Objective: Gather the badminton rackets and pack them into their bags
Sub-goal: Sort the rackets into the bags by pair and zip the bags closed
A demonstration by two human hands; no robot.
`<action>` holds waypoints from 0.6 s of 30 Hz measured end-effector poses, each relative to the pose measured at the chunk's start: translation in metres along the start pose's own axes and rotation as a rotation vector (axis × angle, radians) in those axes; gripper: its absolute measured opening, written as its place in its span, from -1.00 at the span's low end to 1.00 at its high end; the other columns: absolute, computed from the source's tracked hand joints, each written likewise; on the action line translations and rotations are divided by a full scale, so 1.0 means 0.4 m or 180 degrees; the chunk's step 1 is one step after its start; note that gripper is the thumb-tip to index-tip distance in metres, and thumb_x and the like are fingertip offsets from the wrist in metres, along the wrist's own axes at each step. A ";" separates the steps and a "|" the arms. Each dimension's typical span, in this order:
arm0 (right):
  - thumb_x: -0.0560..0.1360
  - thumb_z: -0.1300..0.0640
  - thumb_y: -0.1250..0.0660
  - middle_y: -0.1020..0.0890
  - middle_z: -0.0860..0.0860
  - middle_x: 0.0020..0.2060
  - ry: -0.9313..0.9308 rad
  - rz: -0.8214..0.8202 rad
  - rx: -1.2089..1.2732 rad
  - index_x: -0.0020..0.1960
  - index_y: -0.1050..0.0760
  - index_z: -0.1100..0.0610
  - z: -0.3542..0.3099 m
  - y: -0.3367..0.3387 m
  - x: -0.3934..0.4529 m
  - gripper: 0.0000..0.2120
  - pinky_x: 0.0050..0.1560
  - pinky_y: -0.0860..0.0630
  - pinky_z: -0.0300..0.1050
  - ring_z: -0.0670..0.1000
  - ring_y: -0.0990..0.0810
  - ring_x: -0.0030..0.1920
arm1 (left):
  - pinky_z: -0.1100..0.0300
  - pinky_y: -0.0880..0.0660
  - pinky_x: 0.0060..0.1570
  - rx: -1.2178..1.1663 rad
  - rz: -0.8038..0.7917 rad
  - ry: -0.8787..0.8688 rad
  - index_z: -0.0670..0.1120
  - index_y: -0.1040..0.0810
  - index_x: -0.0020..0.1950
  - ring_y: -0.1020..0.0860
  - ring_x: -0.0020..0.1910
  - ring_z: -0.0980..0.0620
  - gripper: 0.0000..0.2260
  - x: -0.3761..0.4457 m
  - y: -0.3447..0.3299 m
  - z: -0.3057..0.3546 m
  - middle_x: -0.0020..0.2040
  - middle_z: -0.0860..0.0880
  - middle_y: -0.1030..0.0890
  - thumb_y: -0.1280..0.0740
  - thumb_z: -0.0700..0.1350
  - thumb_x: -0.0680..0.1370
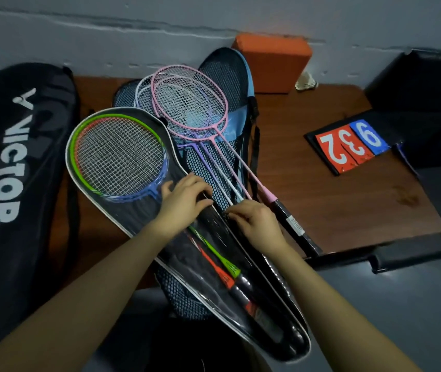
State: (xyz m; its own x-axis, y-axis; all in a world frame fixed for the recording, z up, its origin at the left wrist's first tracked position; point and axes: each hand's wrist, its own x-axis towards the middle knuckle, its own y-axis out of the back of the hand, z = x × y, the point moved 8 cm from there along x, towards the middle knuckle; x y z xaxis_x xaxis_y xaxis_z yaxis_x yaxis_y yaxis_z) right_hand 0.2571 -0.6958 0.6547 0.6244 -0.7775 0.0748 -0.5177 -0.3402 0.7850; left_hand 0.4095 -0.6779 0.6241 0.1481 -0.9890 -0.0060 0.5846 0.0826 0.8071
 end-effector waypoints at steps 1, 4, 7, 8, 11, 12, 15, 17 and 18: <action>0.45 0.25 -0.36 -0.66 0.06 -0.17 -0.0025 0.0005 0.0000 -0.05 -0.65 0.17 0.000 -0.001 -0.006 -0.88 -0.09 -0.53 -0.02 0.08 -0.60 -0.11 | -0.11 -0.01 0.29 0.0049 -0.0017 0.0016 0.10 -0.51 0.00 -0.30 0.32 0.10 -0.88 0.003 -0.001 -0.002 0.15 0.14 -0.45 -0.32 0.07 0.49; 0.45 0.25 -0.36 -0.67 0.08 -0.17 -0.0078 0.0052 0.0013 -0.04 -0.65 0.18 0.005 0.006 -0.025 -0.88 -0.10 -0.54 -0.01 0.09 -0.61 -0.11 | -0.15 -0.04 0.28 0.0234 -0.0113 0.0059 0.11 -0.52 -0.01 -0.34 0.26 0.09 -0.86 0.017 -0.012 0.001 0.10 0.12 -0.45 -0.33 0.10 0.48; 0.44 0.22 -0.35 -0.68 0.07 -0.20 0.0037 -0.0070 -0.0223 -0.06 -0.65 0.15 0.011 -0.001 -0.052 -0.87 -0.17 -0.56 -0.03 0.11 -0.62 -0.15 | -0.12 -0.03 0.28 0.0385 -0.0183 0.0121 0.10 -0.55 -0.01 -0.35 0.24 0.08 -0.85 0.022 -0.030 -0.011 0.10 0.10 -0.45 -0.33 0.10 0.48; 0.44 0.20 -0.34 -0.68 0.06 -0.22 0.0044 -0.0131 -0.0292 -0.07 -0.65 0.14 0.022 -0.003 -0.069 -0.87 -0.18 -0.57 -0.03 0.11 -0.62 -0.17 | -0.11 -0.02 0.29 0.0439 -0.0135 0.0142 0.09 -0.57 -0.02 -0.35 0.25 0.06 -0.85 0.018 -0.034 -0.016 0.11 0.08 -0.44 -0.34 0.09 0.48; 0.46 0.17 -0.35 -0.68 0.02 -0.19 -0.0084 -0.0338 -0.0365 -0.05 -0.65 0.10 0.084 0.008 -0.148 -0.88 -0.13 -0.57 -0.01 0.06 -0.62 -0.15 | -0.08 -0.04 0.31 0.0515 0.0131 0.0295 0.07 -0.63 -0.03 -0.29 0.34 -0.01 -0.86 0.007 -0.044 -0.023 0.23 0.02 -0.42 -0.36 0.05 0.47; 0.46 0.17 -0.36 -0.68 0.01 -0.17 -0.0124 -0.0369 -0.0341 -0.04 -0.65 0.10 0.102 0.016 -0.176 -0.88 -0.11 -0.57 -0.01 0.04 -0.62 -0.14 | -0.08 -0.05 0.32 0.0551 0.0155 0.0330 0.06 -0.64 -0.01 -0.26 0.38 -0.03 -0.86 0.003 -0.051 -0.022 0.28 -0.01 -0.41 -0.35 0.04 0.48; 0.49 0.15 -0.36 -0.68 -0.01 -0.10 -0.0242 -0.0430 -0.0150 0.00 -0.64 0.11 0.136 0.033 -0.232 -0.87 -0.01 -0.55 -0.05 -0.01 -0.61 -0.06 | -0.09 -0.04 0.33 0.0696 0.0182 0.0316 0.03 -0.61 0.10 -0.17 0.44 -0.08 -0.80 -0.010 -0.062 -0.001 0.40 -0.07 -0.34 -0.31 0.01 0.52; 0.49 0.16 -0.35 -0.67 -0.01 -0.09 -0.0213 -0.0415 -0.0054 0.01 -0.64 0.12 0.141 0.037 -0.240 -0.87 0.01 -0.54 -0.06 -0.01 -0.60 -0.04 | -0.08 -0.02 0.34 0.0792 0.0224 0.0236 0.01 -0.55 0.21 -0.15 0.46 -0.08 -0.75 -0.034 -0.062 0.029 0.43 -0.08 -0.31 -0.28 -0.02 0.54; 0.50 0.17 -0.35 -0.67 0.00 -0.08 -0.0201 -0.0428 -0.0004 0.01 -0.64 0.12 0.141 0.035 -0.240 -0.87 0.02 -0.54 -0.05 0.00 -0.61 -0.03 | -0.08 -0.01 0.34 0.0779 0.0231 0.0146 0.01 -0.51 0.26 -0.14 0.46 -0.08 -0.72 -0.054 -0.067 0.053 0.44 -0.07 -0.30 -0.28 -0.03 0.54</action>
State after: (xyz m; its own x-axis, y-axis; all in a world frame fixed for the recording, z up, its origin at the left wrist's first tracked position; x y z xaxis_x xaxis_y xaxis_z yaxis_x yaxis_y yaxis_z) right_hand 0.1571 -0.6559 0.6238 0.6499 -0.7568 -0.0698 -0.4311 -0.4428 0.7862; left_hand 0.3738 -0.6612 0.6150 0.2219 -0.9744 0.0351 0.3614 0.1156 0.9252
